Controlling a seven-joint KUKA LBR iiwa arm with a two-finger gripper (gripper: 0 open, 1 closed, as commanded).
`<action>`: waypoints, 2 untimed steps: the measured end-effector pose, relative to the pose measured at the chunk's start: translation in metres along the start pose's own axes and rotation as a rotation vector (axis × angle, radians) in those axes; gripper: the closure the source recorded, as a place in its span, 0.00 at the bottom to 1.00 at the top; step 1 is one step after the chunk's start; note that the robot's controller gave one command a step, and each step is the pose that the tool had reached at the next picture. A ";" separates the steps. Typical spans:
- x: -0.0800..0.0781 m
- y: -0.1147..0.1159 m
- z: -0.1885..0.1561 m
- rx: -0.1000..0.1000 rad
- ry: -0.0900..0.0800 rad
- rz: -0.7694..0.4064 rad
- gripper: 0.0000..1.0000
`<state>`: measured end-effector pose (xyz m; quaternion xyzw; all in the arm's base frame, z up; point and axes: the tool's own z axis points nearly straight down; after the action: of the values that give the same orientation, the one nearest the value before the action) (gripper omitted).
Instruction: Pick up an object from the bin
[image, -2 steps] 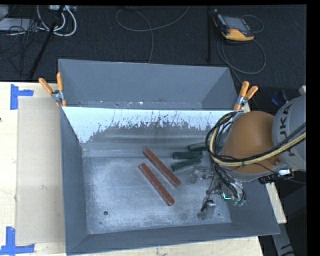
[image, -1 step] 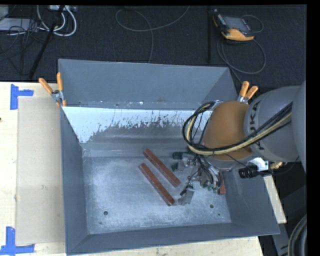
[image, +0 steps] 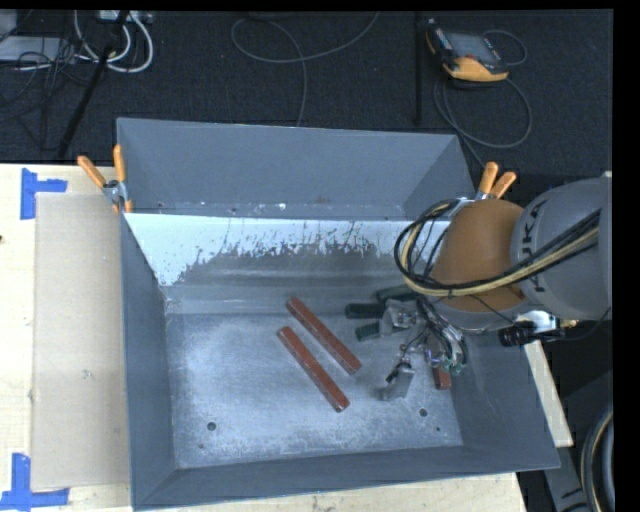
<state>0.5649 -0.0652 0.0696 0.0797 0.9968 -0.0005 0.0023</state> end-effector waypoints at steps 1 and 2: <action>-0.047 0.077 -0.005 -0.004 -0.001 -0.362 0.00; -0.048 0.075 -0.006 -0.003 -0.003 -0.359 1.00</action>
Offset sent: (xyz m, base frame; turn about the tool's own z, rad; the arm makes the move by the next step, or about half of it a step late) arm 0.0567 0.0652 0.0040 -0.3587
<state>0.6239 0.0012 0.0760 -0.0994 0.9950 0.0003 0.0036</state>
